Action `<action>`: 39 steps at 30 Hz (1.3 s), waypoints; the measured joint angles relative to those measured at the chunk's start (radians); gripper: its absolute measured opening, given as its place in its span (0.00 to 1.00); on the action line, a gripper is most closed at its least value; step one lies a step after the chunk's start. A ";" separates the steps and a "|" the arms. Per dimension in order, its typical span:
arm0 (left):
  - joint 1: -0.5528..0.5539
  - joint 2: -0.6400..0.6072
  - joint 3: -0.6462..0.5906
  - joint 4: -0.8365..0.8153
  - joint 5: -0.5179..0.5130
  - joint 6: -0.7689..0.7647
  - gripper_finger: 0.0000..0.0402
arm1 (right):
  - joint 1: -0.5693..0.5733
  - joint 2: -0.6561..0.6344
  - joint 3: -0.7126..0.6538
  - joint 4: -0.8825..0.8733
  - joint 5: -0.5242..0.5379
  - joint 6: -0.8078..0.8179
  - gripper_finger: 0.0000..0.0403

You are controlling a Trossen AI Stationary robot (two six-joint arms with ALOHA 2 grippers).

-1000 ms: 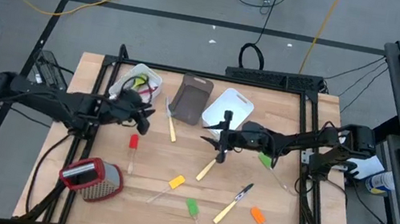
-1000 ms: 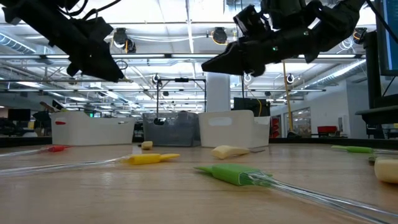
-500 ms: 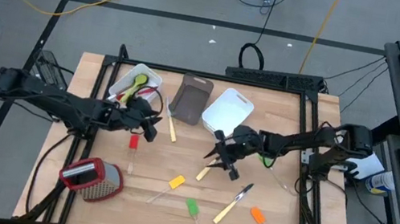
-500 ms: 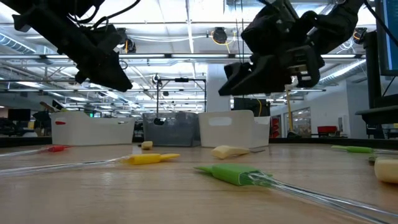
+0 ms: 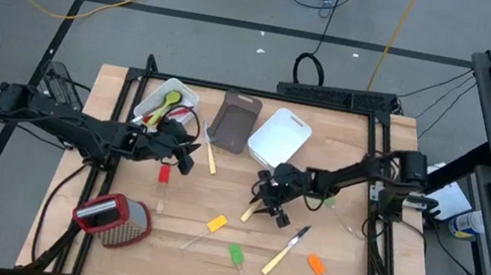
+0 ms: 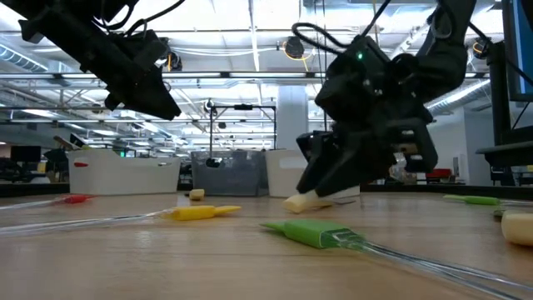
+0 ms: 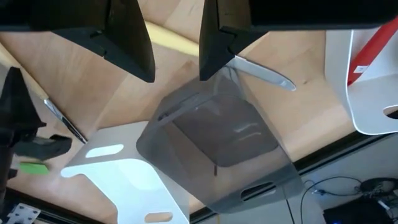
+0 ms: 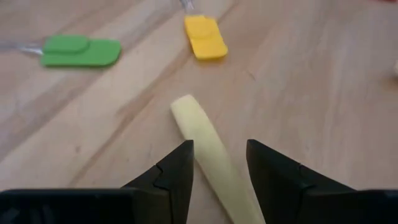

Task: Pick & Place Kitchen Items
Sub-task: Put the middle yellow knife into the right white bin

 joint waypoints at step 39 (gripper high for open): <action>-0.001 0.000 -0.001 -0.005 0.003 0.010 0.32 | -0.013 -0.014 -0.002 0.080 -0.039 -0.027 0.15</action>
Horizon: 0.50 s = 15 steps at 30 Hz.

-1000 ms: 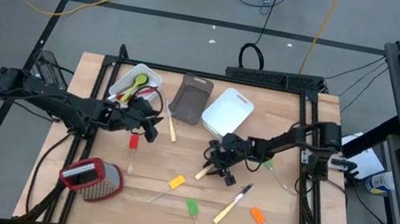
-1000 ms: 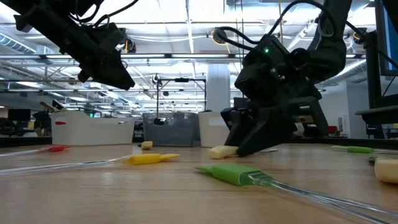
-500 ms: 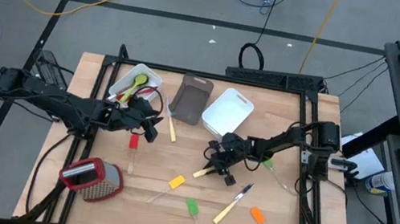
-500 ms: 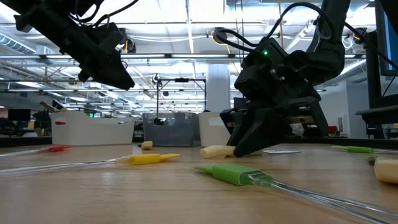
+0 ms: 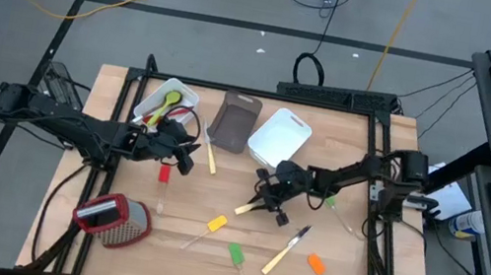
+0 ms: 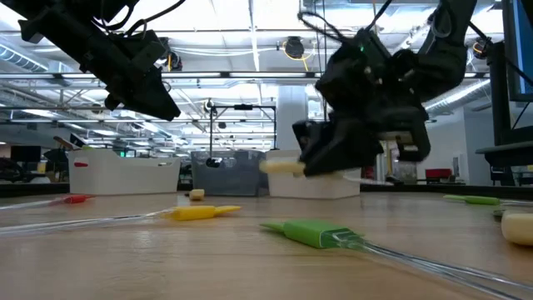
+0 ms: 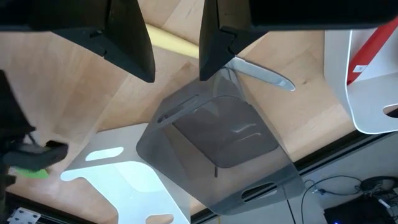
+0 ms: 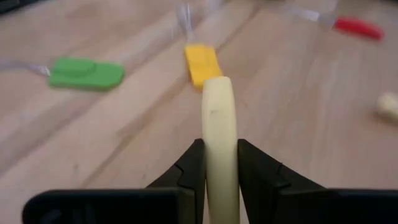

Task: Pick & Place Kitchen Items
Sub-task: Put the middle yellow knife into the right white bin

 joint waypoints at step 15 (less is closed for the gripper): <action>0.000 0.000 0.000 0.000 0.000 -0.001 0.32 | -0.005 -0.258 0.001 -0.024 -0.006 -0.322 0.17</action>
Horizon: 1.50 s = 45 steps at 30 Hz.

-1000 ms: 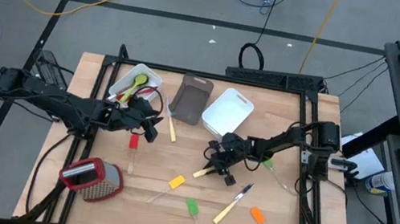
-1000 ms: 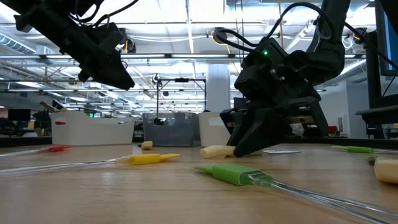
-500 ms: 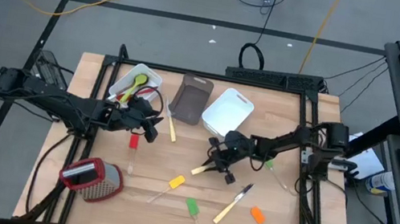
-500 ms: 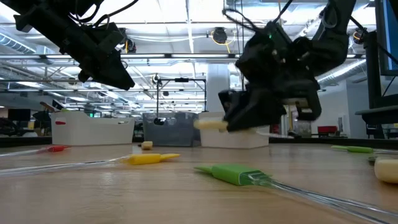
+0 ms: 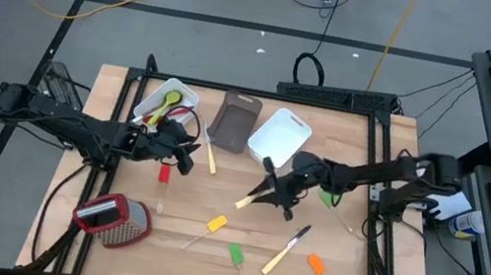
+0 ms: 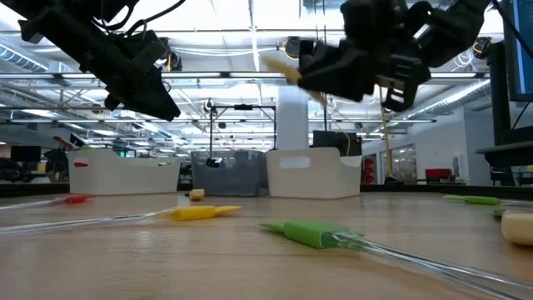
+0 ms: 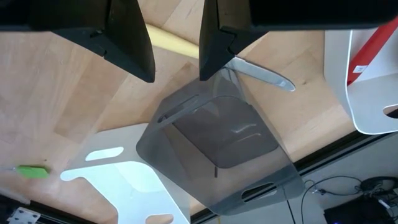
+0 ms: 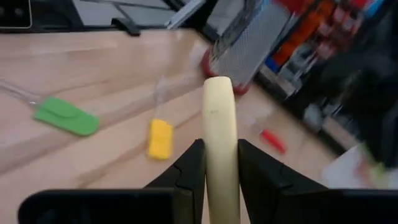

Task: Pick & Place Kitchen Items
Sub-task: Put the middle yellow knife into the right white bin

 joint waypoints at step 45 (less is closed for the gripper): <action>0.000 0.000 -0.001 0.029 -0.003 0.010 0.32 | -0.418 0.247 0.001 0.284 0.000 0.092 0.18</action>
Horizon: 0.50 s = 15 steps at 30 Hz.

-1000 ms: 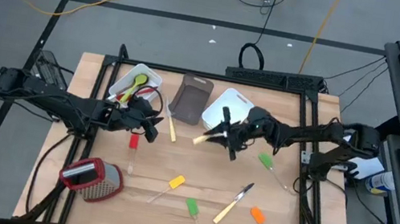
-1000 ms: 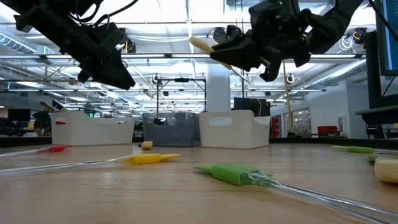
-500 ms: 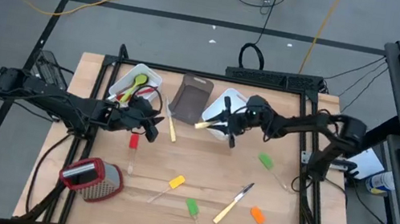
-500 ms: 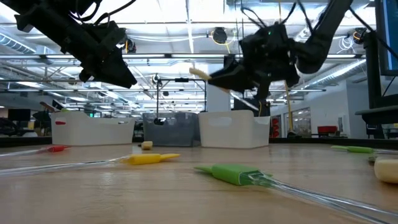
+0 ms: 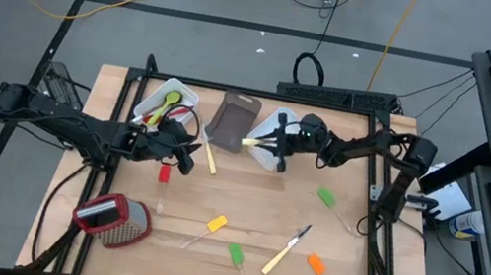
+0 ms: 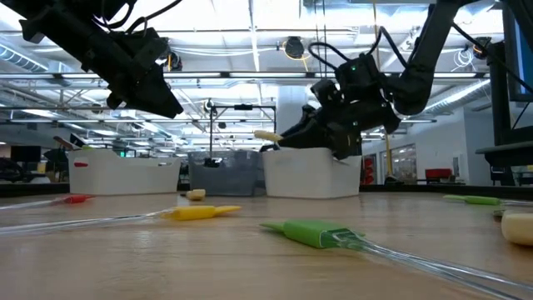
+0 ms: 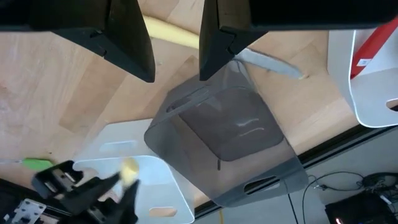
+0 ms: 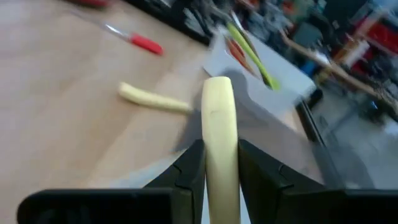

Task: Pick & Place Kitchen Items
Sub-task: Put the middle yellow knife into the right white bin, then put the top yellow knife into the right white bin

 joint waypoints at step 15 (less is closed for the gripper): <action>0.000 0.000 0.000 0.000 0.000 -0.003 0.32 | -0.025 0.001 0.000 -0.036 0.024 0.074 0.26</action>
